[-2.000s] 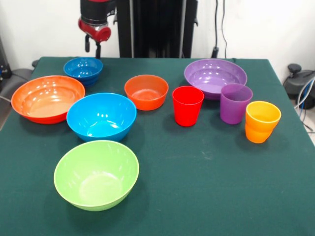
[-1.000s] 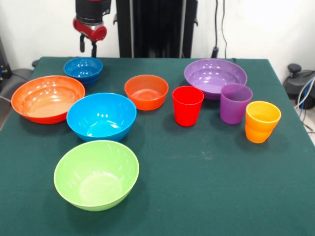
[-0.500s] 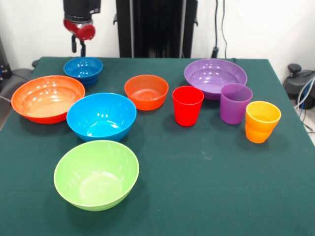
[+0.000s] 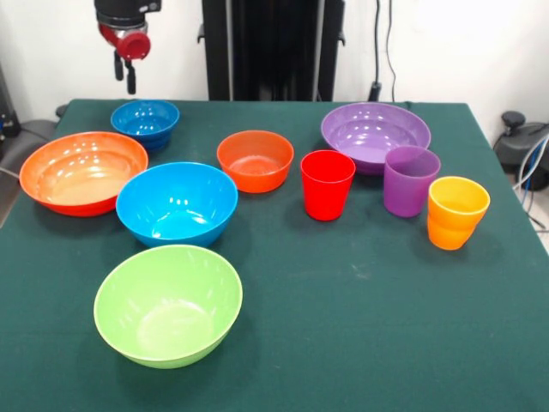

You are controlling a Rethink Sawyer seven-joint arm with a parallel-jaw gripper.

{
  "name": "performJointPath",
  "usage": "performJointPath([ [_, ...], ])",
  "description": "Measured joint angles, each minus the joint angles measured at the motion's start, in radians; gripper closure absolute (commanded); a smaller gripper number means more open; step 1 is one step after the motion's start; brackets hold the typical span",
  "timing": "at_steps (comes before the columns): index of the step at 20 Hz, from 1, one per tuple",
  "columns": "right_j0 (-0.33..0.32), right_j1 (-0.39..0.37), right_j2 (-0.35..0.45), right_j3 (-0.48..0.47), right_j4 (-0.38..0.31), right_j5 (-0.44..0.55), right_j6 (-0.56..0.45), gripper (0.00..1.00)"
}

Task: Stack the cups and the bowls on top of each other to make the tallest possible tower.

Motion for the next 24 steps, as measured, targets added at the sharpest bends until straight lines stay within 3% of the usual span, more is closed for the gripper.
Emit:
performJointPath([
  [14, -0.033, -0.121, 0.165, 0.055, 0.101, 0.144, 0.000, 0.00],
  [24, -0.037, -0.151, 0.244, 0.052, 0.129, 0.199, -0.019, 0.00],
])
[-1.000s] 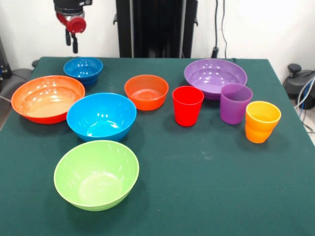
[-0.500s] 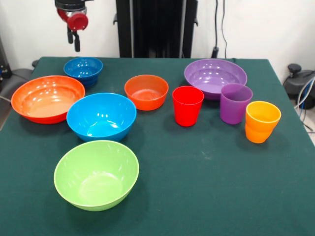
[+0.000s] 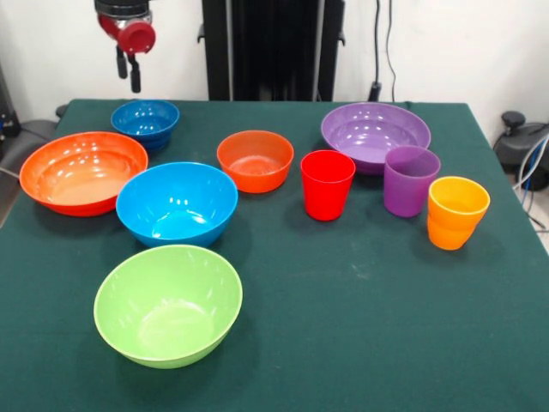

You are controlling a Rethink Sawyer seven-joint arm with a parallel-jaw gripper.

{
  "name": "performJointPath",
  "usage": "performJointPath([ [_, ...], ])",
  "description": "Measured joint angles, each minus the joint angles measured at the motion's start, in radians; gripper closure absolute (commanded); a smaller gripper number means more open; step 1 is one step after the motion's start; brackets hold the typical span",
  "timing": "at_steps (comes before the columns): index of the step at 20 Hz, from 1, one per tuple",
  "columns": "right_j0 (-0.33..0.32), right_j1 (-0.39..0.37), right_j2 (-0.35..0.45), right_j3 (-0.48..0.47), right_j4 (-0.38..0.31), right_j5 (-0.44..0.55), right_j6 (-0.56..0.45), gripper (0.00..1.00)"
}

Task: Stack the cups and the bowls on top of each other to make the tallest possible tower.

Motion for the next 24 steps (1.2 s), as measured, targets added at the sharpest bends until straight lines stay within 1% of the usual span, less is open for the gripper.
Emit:
performJointPath([
  [8, 0.000, 0.027, 0.011, -0.025, -0.010, 0.007, -0.015, 0.00],
  [13, 0.015, 0.055, 0.002, -0.046, -0.045, 0.007, -0.015, 0.00],
  [16, 0.066, 0.094, -0.037, -0.074, -0.099, 0.006, -0.015, 0.00],
  [19, 0.106, 0.119, -0.064, -0.086, -0.128, -0.004, -0.015, 0.00],
  [24, 0.144, 0.146, -0.094, -0.090, -0.138, -0.034, -0.015, 0.00],
])
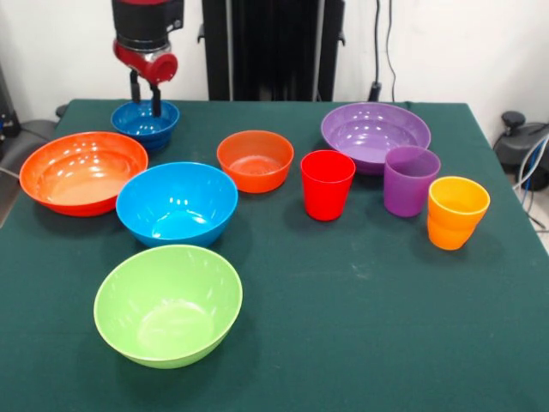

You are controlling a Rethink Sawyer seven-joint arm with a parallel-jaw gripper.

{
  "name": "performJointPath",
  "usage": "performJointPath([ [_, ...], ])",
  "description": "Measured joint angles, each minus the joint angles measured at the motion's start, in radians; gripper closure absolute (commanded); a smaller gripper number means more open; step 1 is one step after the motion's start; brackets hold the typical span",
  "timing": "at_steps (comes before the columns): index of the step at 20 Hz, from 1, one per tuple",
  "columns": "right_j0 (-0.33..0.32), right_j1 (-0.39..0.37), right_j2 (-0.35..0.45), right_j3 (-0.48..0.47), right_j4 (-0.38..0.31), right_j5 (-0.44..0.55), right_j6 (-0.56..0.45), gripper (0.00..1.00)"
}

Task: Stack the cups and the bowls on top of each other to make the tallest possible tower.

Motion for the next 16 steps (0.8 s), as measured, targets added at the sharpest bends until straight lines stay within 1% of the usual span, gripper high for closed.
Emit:
performJointPath([
  [5, 0.022, 0.034, -0.039, -0.008, -0.001, -0.028, 0.000, 0.00],
  [9, 0.056, 0.064, -0.083, -0.019, -0.010, -0.051, 0.000, 0.00],
  [16, 0.099, 0.093, -0.146, -0.026, -0.010, -0.094, 0.000, 0.00],
])
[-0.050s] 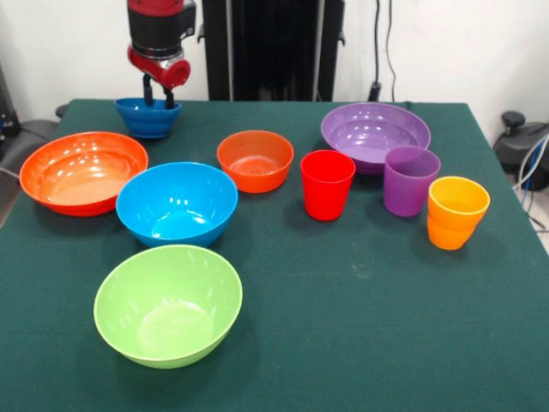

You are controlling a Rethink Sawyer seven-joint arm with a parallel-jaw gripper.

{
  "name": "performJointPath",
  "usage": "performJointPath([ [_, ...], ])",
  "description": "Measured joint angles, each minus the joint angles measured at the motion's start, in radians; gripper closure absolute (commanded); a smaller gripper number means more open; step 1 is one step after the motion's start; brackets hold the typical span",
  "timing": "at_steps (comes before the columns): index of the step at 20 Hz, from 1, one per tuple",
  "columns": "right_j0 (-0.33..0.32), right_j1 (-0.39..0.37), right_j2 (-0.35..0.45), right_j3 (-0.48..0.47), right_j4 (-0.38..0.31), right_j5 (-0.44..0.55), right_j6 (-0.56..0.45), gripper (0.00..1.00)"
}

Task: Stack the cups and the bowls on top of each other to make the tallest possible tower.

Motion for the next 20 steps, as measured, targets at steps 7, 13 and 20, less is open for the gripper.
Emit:
performJointPath([
  [7, 0.019, 0.013, -0.044, -0.006, 0.000, -0.038, 0.000, 0.00],
  [13, 0.014, 0.013, -0.049, -0.006, 0.000, -0.039, 0.000, 0.00],
  [20, -0.060, -0.020, -0.012, -0.004, 0.022, -0.039, 0.000, 0.00],
])
